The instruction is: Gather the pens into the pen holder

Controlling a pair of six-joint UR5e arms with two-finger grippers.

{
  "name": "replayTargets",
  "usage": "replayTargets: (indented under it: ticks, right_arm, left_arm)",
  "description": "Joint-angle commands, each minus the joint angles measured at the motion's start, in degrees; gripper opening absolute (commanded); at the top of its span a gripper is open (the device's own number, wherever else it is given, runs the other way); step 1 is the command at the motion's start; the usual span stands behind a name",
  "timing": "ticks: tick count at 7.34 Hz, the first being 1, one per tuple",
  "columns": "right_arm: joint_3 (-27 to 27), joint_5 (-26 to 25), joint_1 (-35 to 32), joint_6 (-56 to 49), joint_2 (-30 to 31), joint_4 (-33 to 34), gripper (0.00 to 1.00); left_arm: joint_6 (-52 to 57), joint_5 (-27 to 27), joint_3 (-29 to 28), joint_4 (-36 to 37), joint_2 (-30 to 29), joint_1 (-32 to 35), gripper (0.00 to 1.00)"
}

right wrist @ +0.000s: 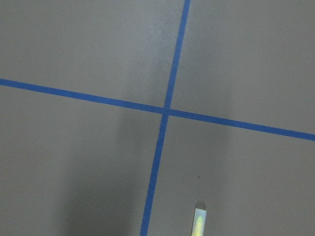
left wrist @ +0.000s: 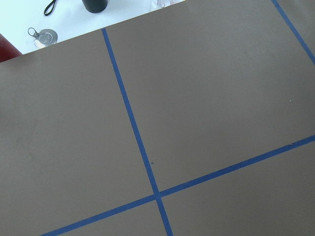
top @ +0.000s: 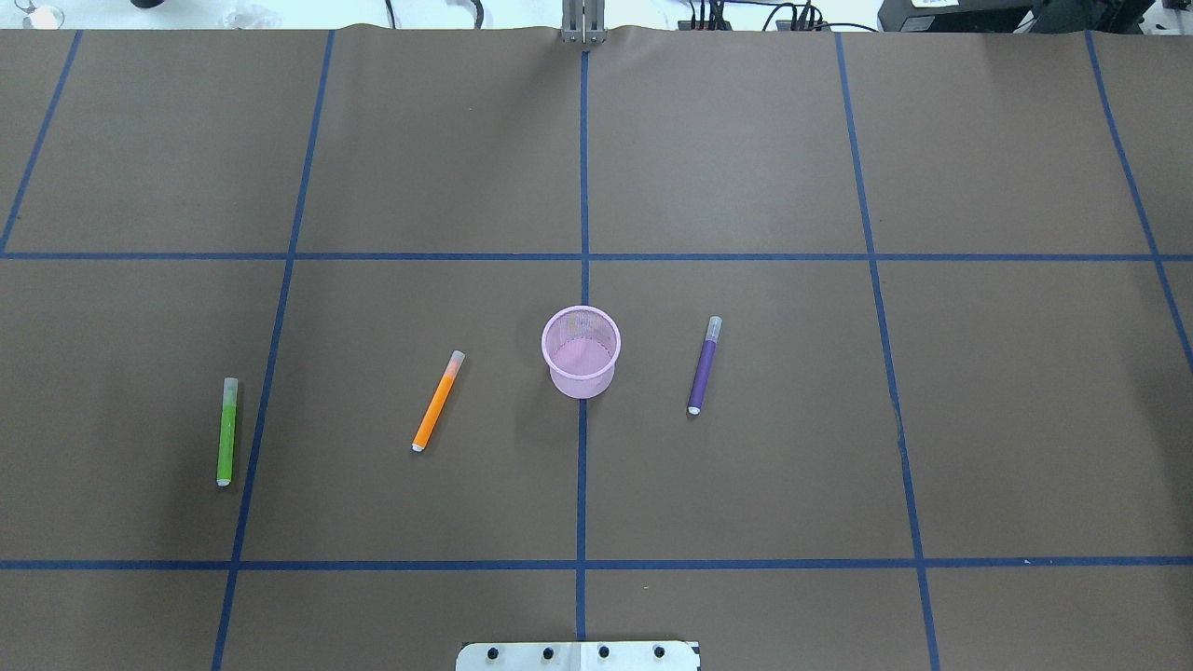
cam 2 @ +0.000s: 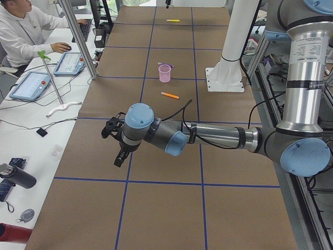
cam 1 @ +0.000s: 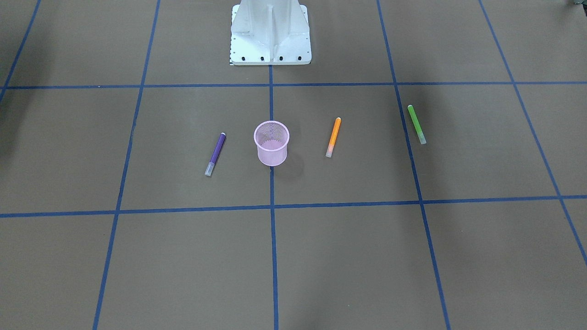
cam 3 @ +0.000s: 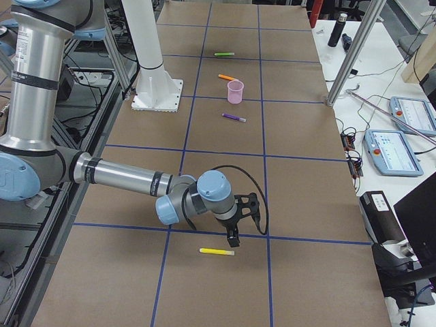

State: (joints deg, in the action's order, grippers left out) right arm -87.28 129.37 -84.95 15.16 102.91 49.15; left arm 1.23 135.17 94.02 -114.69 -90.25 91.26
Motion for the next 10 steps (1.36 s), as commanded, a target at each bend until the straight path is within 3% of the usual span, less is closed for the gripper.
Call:
replayTargets:
  ticks: [1,6,8,10]
  right_arm:
    - [9.31,-3.42,5.12,12.83,0.27,-16.34,0.96]
    - [16.35,-9.73,11.45,21.05,-0.16,-25.06,0.84]
    - [16.36,-9.75,12.25,21.31,-0.34,-25.07,0.61]
    - [16.44,-9.93,13.75,21.32,-0.43,-25.16,0.60]
  left_arm:
    - [0.00,0.00,-2.69,-4.91,-0.01,-0.03,1.00]
    - [0.00,0.00,-3.06,-5.28,-0.01,-0.03,1.00]
    - [0.00,0.00,-3.06,-5.28,-0.01,-0.03,1.00]
    - [0.09,0.00,-3.06,-5.37,-0.01,-0.03,1.00]
